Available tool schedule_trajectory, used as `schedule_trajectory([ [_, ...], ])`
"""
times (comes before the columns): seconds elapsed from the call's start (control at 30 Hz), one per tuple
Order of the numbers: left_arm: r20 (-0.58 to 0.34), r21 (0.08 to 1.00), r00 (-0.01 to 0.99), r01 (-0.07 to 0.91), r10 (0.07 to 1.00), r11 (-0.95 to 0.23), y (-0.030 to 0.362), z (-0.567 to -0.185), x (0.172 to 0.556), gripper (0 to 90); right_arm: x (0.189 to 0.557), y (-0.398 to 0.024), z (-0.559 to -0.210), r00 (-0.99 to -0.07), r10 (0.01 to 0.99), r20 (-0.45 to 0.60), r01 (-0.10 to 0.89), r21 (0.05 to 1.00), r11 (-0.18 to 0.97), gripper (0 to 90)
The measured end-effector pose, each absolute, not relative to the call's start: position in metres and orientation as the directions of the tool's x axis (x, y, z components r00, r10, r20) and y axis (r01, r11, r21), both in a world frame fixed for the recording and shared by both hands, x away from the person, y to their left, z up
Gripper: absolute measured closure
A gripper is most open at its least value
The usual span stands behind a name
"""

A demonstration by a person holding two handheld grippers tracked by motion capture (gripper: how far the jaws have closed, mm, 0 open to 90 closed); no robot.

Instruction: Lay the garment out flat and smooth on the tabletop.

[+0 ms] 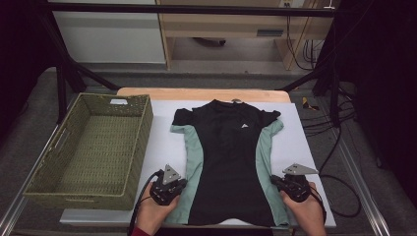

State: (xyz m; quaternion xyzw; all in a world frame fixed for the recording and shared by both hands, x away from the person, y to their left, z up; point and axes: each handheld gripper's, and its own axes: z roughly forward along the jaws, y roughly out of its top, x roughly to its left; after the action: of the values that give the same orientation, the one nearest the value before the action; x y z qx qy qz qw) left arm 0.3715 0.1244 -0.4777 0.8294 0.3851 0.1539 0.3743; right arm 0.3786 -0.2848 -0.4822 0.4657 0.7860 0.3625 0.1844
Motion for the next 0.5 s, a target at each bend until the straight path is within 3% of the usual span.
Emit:
schedule_trajectory([
  [0.5,-0.067,0.723,0.728,0.507,0.682,-0.47,0.132,-0.472,0.322,87.9,0.327,-0.303,-0.478,-0.586,0.81,0.035,0.583,0.712,0.391,87.0],
])
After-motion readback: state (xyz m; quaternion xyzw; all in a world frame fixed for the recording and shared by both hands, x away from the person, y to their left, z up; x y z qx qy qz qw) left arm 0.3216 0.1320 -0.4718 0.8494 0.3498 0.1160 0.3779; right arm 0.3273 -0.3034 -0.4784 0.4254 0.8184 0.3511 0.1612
